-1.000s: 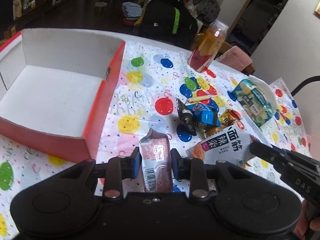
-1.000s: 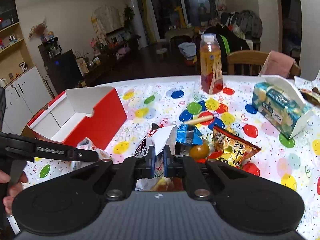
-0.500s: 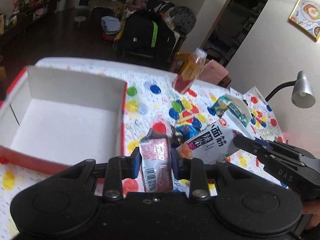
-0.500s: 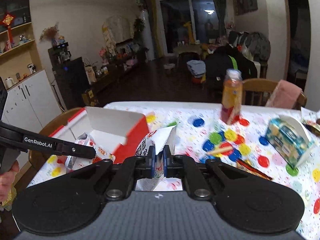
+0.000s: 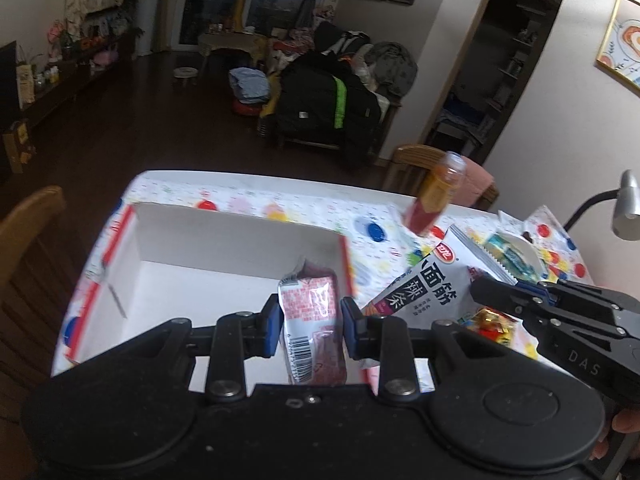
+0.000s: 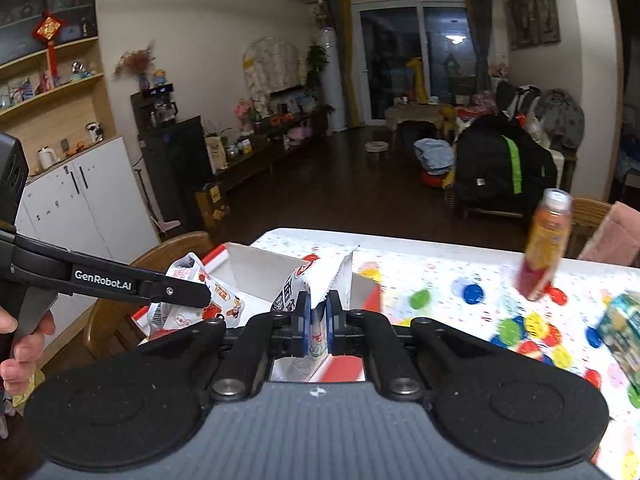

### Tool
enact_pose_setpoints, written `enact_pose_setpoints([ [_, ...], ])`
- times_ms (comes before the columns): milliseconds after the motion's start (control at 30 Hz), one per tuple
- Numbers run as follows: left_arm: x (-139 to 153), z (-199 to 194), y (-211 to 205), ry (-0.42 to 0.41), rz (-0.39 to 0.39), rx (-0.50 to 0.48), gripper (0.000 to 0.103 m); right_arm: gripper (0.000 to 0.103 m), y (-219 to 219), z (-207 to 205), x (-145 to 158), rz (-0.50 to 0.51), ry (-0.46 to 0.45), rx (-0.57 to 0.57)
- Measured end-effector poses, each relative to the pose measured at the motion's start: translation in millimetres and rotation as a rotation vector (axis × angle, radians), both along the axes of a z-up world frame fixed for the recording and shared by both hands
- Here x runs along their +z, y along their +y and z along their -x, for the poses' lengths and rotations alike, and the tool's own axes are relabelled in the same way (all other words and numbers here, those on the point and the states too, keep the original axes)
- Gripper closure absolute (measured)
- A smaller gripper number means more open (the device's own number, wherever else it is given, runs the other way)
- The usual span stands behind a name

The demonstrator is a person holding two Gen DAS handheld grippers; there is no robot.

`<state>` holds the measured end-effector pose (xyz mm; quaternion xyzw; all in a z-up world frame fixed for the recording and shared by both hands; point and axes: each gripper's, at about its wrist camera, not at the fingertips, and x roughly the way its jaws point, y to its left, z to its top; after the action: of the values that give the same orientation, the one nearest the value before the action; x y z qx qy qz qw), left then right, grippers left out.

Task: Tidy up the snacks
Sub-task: 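Carry both items into the red box and open both grippers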

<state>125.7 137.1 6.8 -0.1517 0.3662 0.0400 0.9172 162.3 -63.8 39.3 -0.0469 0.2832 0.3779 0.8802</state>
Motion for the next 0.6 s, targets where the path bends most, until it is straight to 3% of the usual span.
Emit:
enact_pose_setpoints([
  [367,-17,-8,56,0.045,-0.079,0.06,0.075,0.096,83,-8,-31,0.046,0.033,0.044],
  [600,-38,-21,78,0.088,-0.111,0.08,0.075,0.096,107,-18,-58,0.082,0.077,0.036],
])
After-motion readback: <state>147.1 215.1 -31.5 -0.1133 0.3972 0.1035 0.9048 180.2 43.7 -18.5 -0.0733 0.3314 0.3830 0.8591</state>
